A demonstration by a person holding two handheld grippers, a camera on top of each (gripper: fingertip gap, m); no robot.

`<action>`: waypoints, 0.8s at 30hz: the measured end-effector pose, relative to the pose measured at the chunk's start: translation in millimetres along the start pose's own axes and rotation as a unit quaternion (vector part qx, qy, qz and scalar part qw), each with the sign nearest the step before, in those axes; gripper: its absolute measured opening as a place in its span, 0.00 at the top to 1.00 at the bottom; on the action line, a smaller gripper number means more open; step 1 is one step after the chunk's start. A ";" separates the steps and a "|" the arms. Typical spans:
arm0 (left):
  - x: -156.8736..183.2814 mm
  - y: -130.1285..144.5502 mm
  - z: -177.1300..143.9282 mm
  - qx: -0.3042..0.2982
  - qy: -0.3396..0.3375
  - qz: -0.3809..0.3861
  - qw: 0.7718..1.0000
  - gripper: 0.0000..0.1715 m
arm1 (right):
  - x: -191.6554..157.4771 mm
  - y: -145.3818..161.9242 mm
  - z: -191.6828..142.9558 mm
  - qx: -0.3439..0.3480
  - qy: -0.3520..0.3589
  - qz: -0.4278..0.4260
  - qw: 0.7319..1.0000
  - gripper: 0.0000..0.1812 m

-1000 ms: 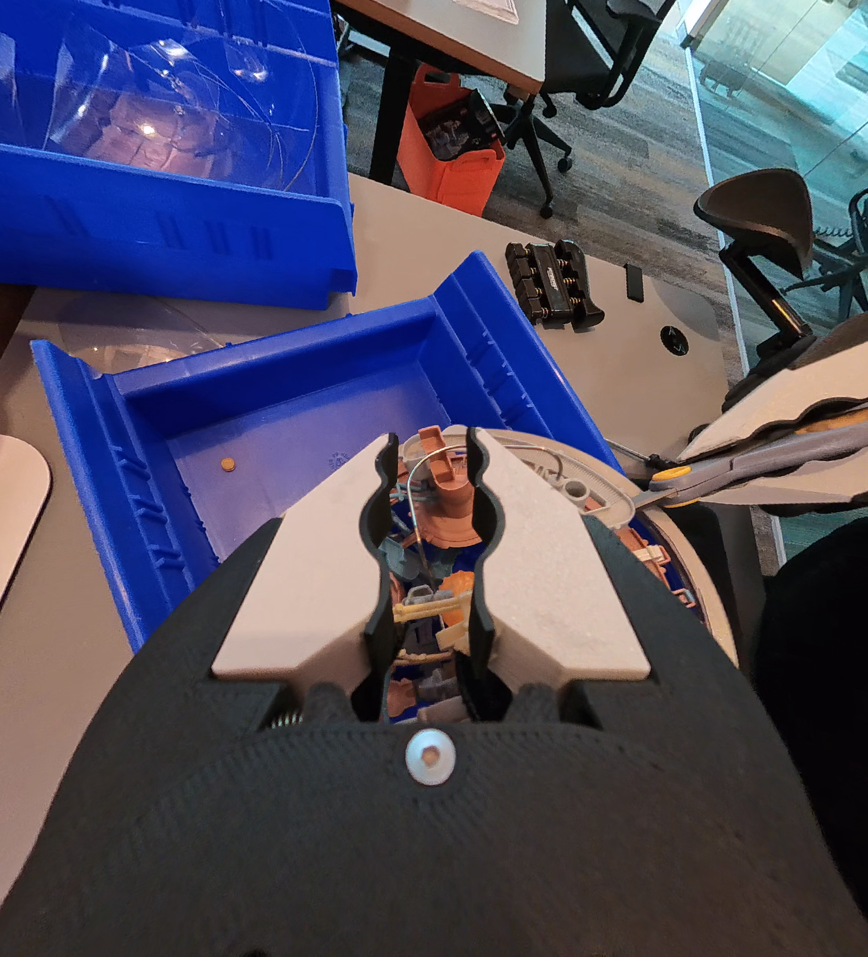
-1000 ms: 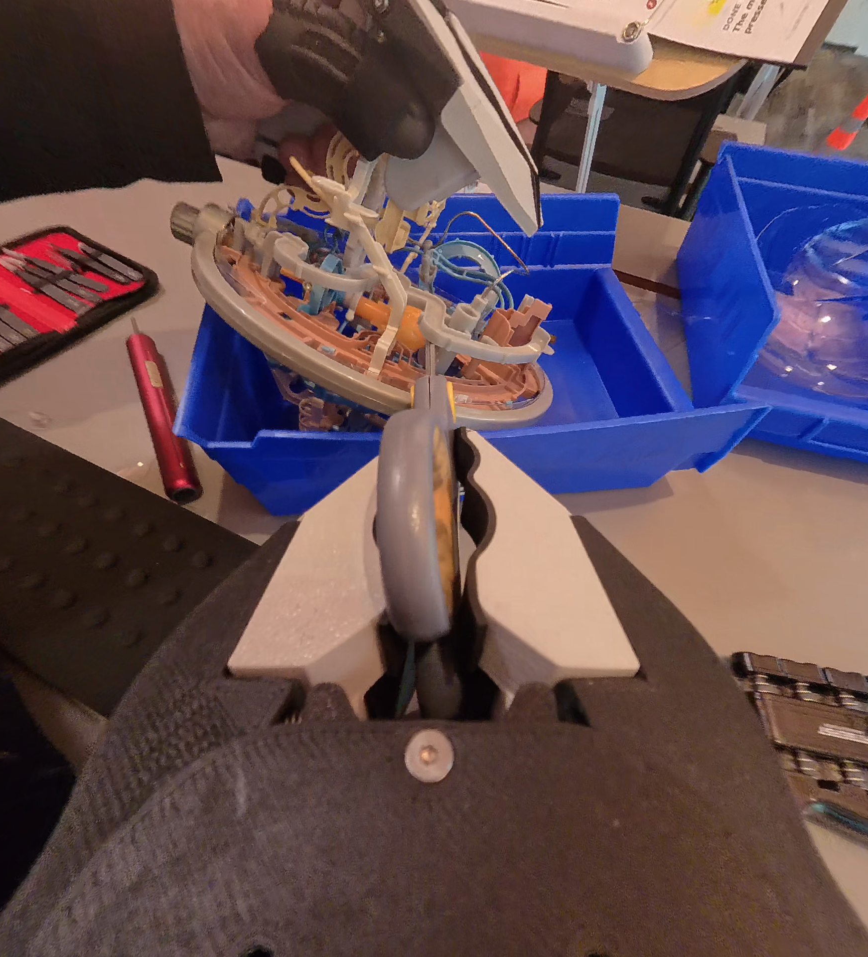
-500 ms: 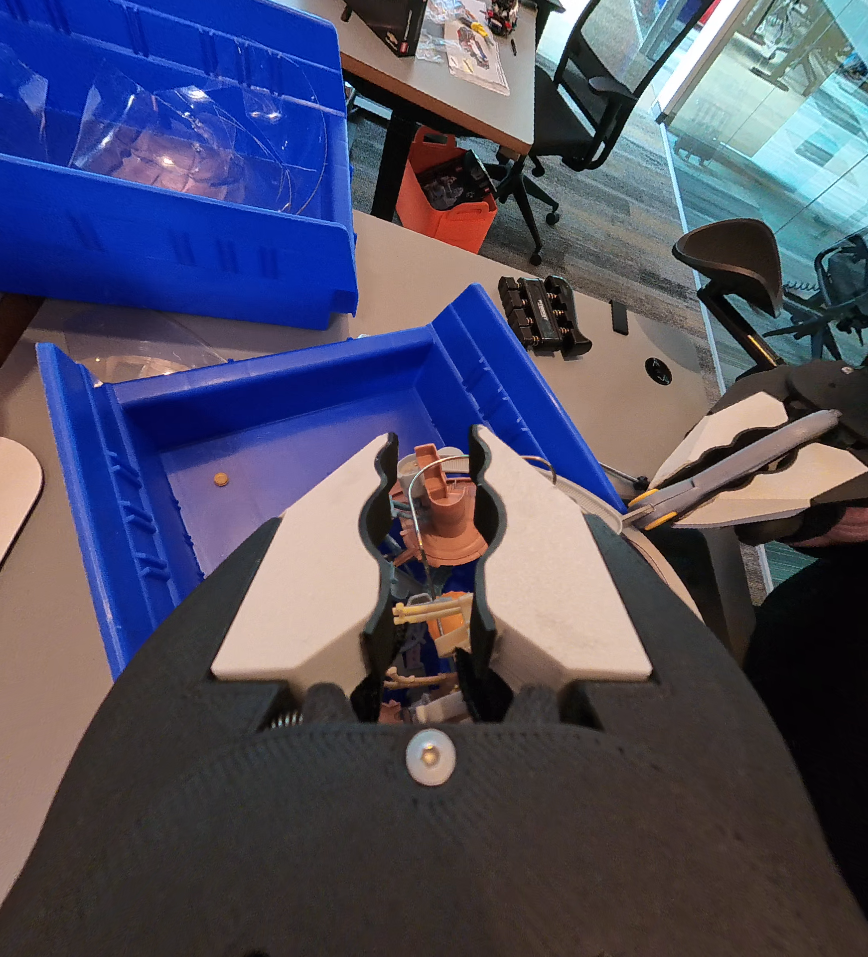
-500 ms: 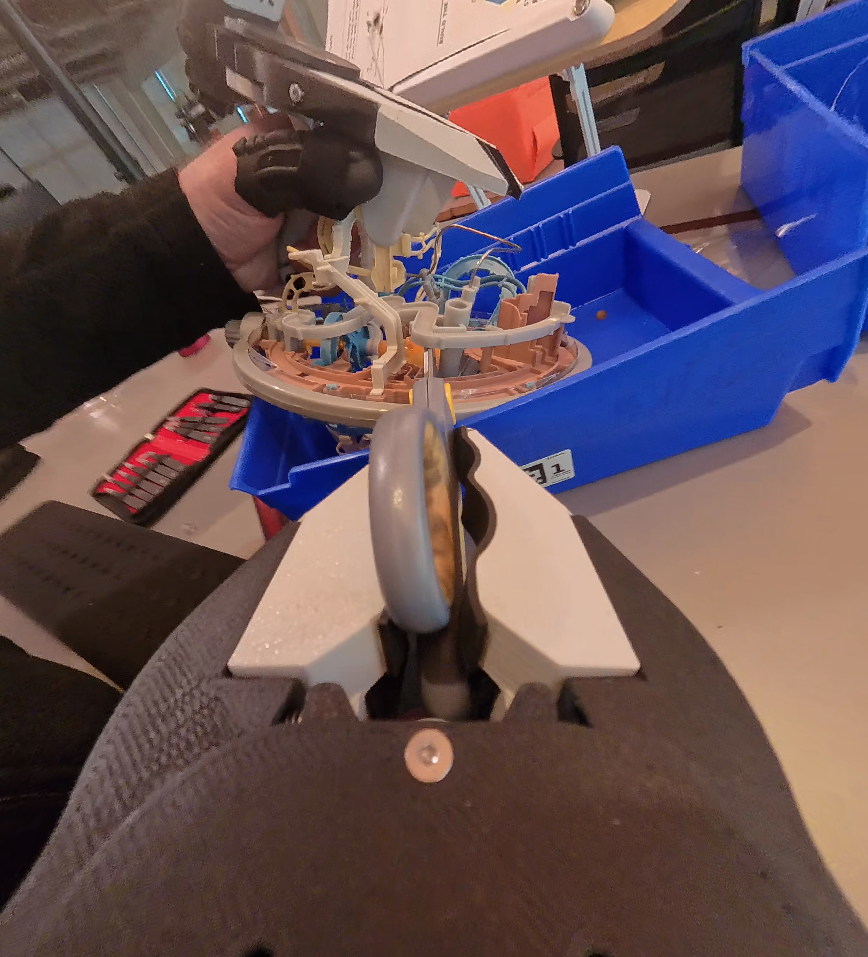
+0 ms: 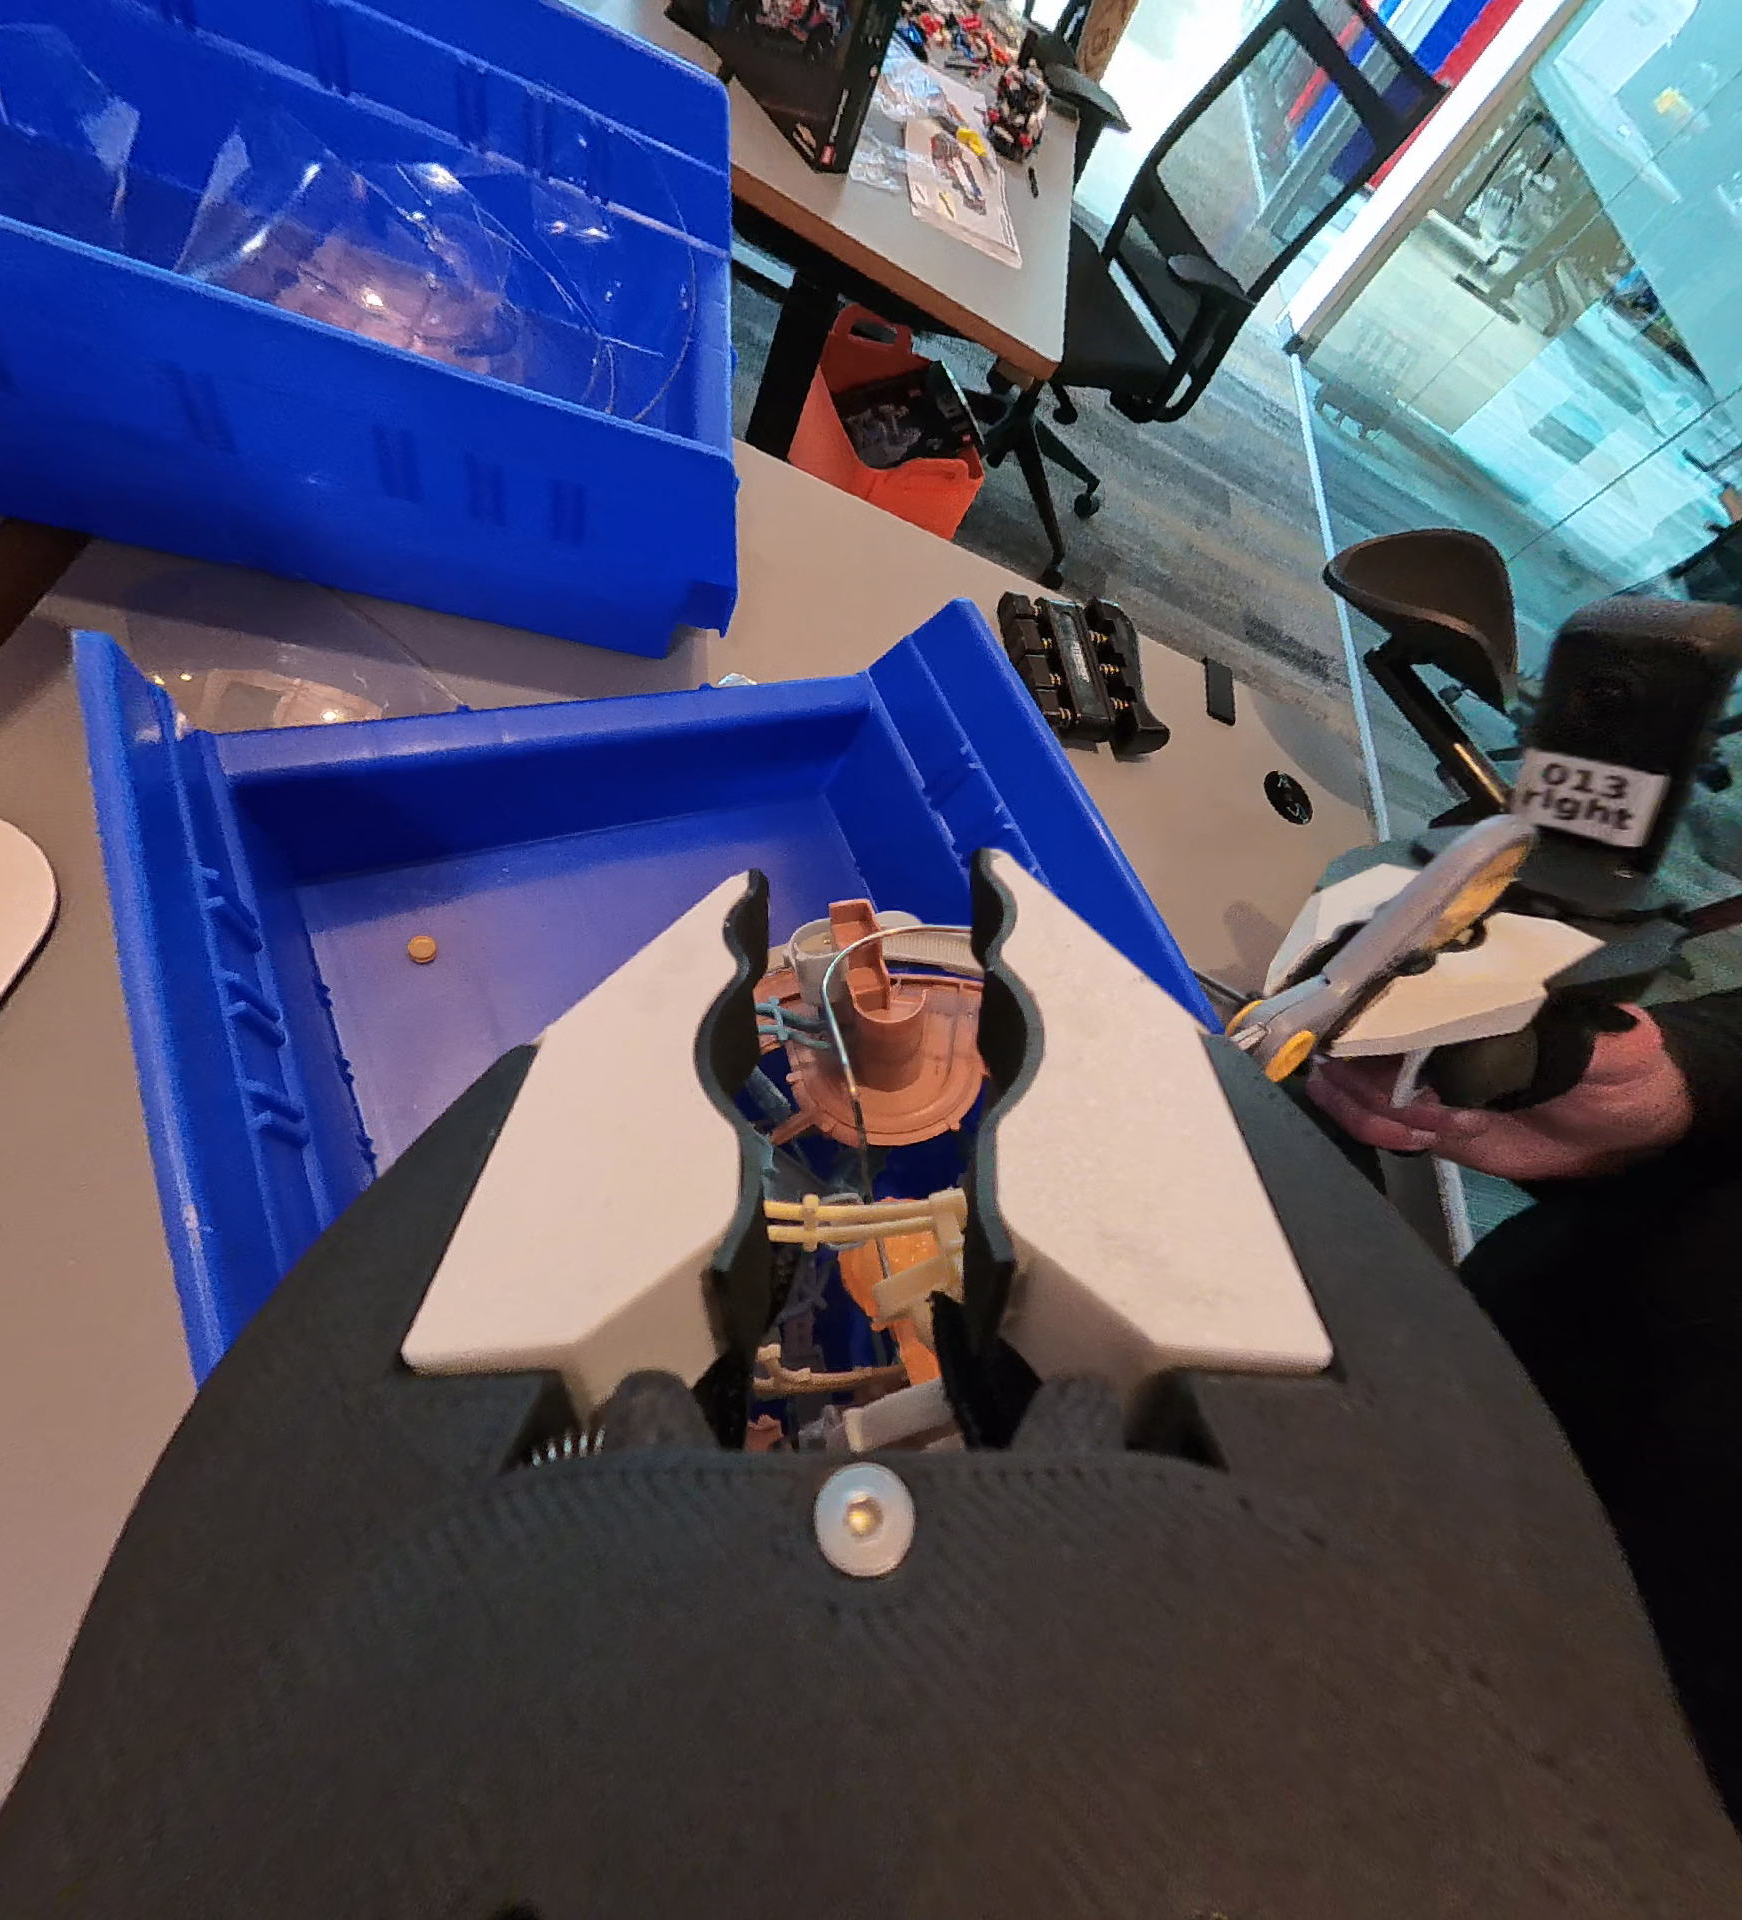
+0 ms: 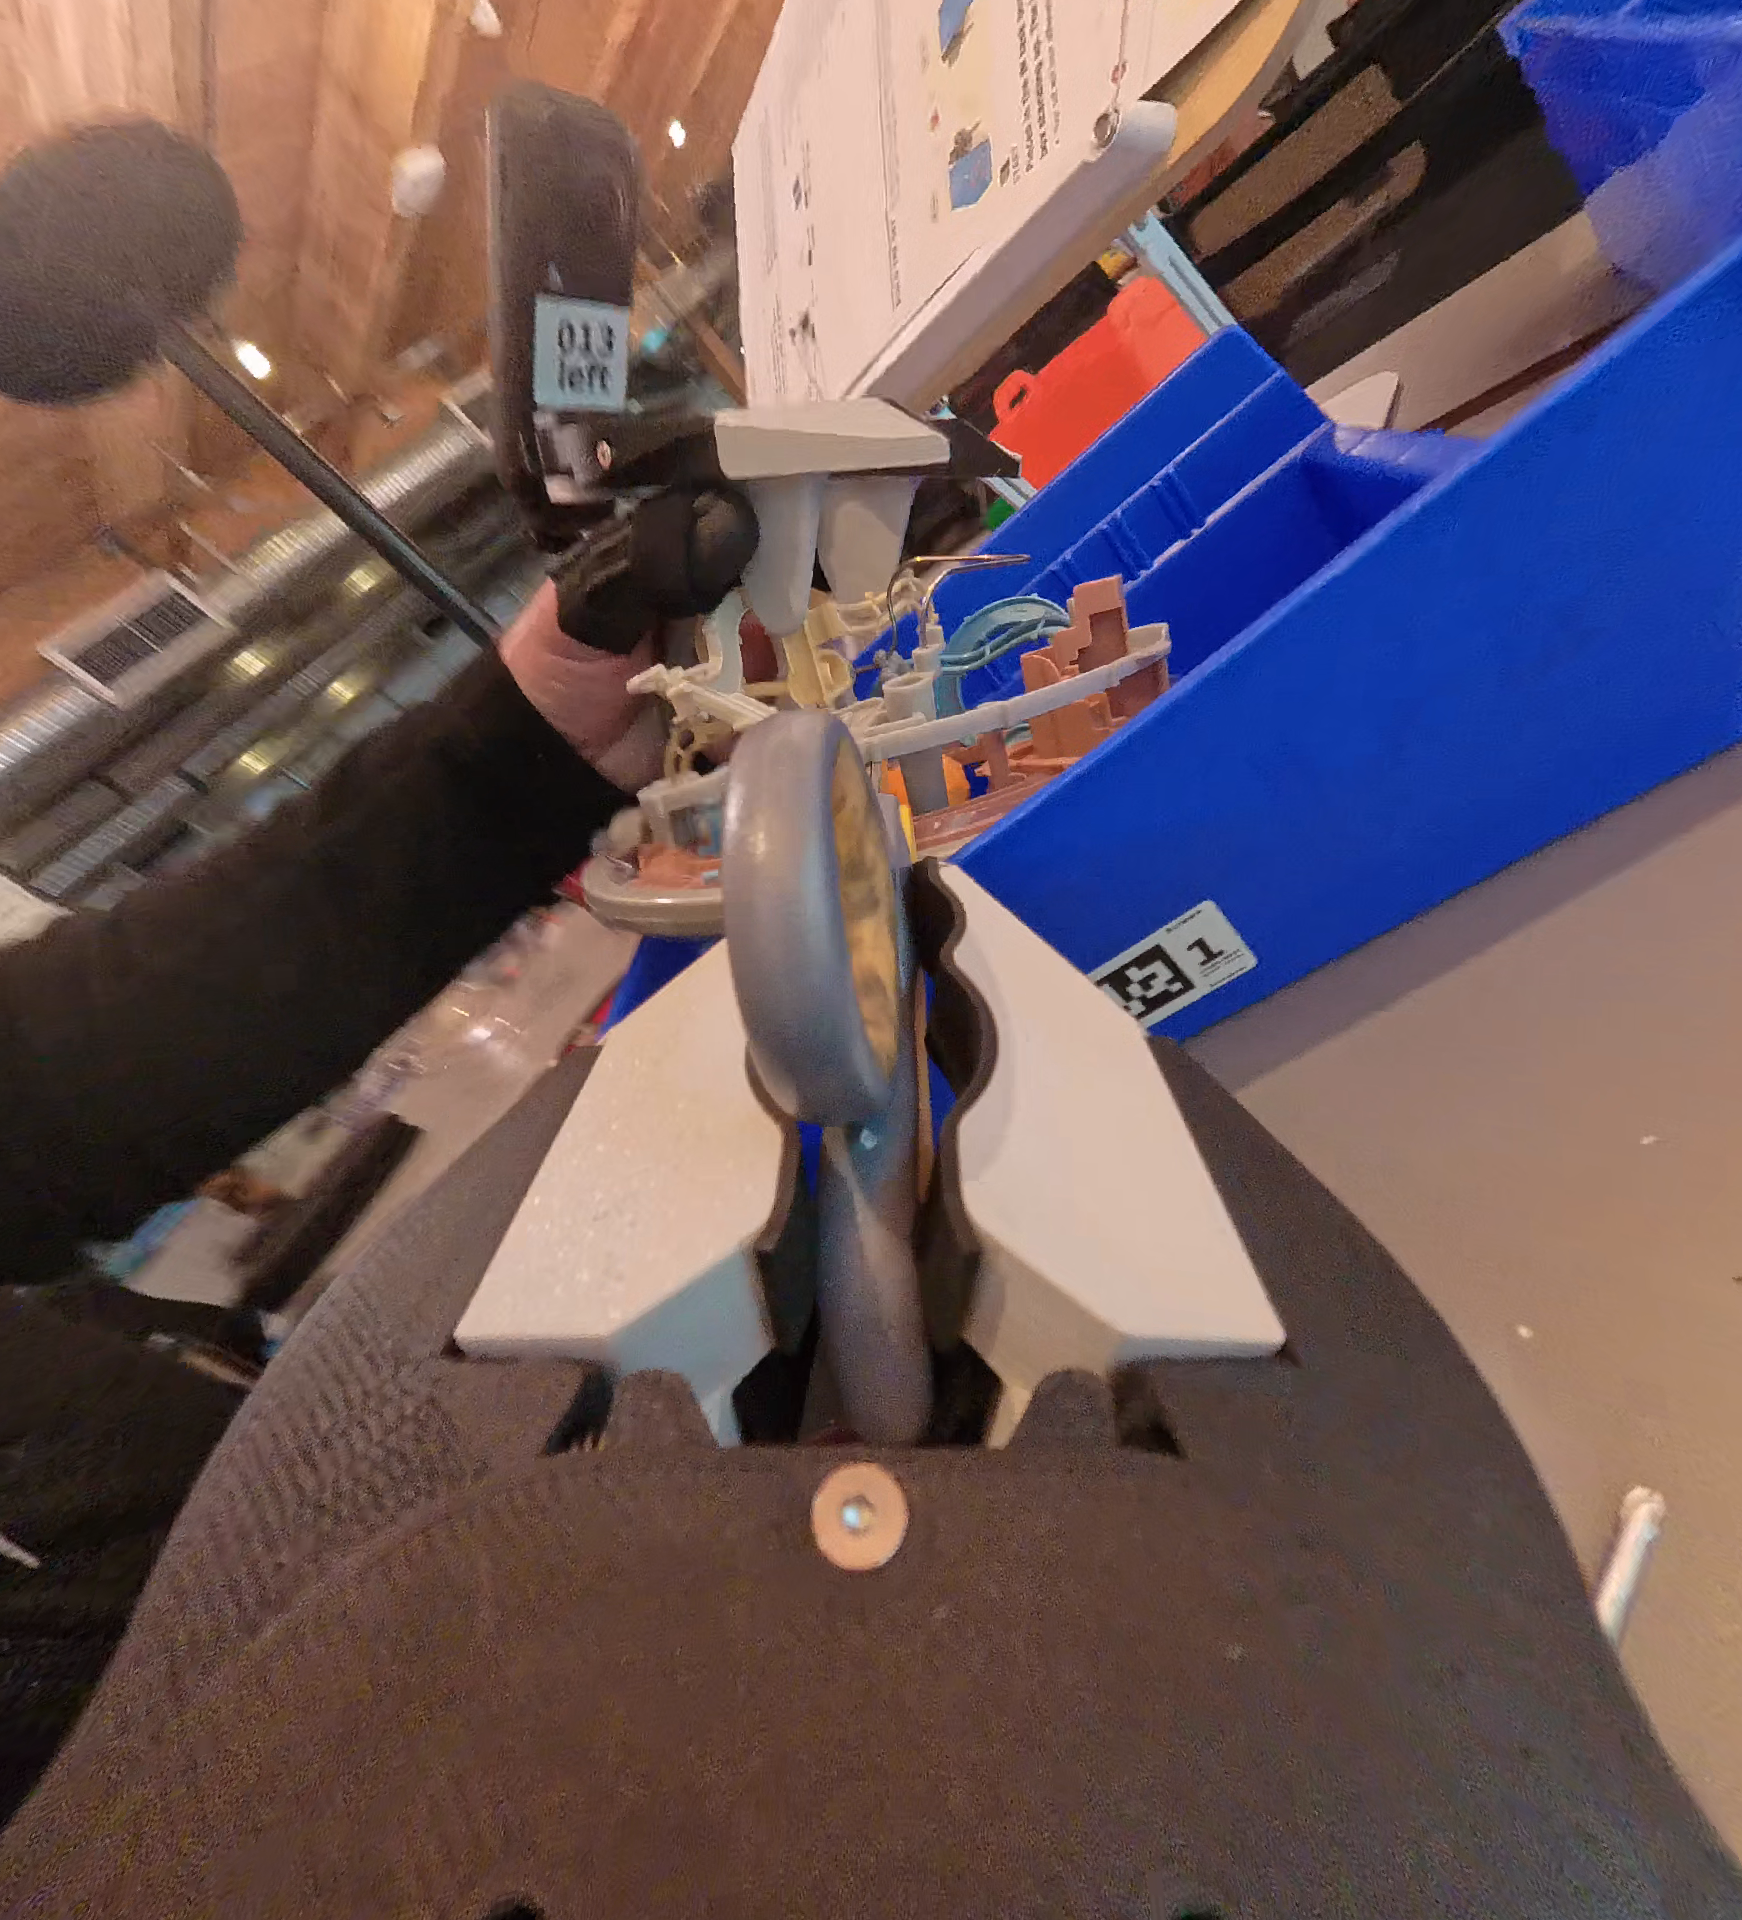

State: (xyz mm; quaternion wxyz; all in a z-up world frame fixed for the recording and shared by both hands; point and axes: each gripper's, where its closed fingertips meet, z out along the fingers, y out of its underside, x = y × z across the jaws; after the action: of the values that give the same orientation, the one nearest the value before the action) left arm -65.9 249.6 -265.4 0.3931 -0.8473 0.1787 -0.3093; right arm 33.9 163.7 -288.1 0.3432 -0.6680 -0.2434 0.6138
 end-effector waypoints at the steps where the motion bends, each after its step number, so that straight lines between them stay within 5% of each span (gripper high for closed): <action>1: -1.2 -0.4 -0.1 -0.002 -0.007 0.011 1.000 0.78 | -1.2 -0.1 0.5 -0.006 0.012 -0.027 1.000 0.93; 7: 0.7 0.2 -4.5 -0.020 -0.012 0.030 0.999 0.76 | -8.7 -7.6 -0.5 -0.079 0.011 -0.066 0.995 0.92; 18: 3.1 4.2 0.3 -0.010 0.020 0.016 1.000 0.74 | -18.1 -50.6 -10.2 -0.241 -0.006 -0.176 0.954 0.66; 24: 2.6 2.8 -2.3 0.002 0.022 0.014 1.000 0.74 | -13.2 -69.1 -4.1 -0.216 -0.038 -0.172 0.961 0.53</action>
State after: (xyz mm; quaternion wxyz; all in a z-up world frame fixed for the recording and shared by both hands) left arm -65.7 245.1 -265.4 0.3951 -0.8370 0.1989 -0.3222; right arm 42.9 197.9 -227.1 0.2816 -0.6506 -0.4938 0.5035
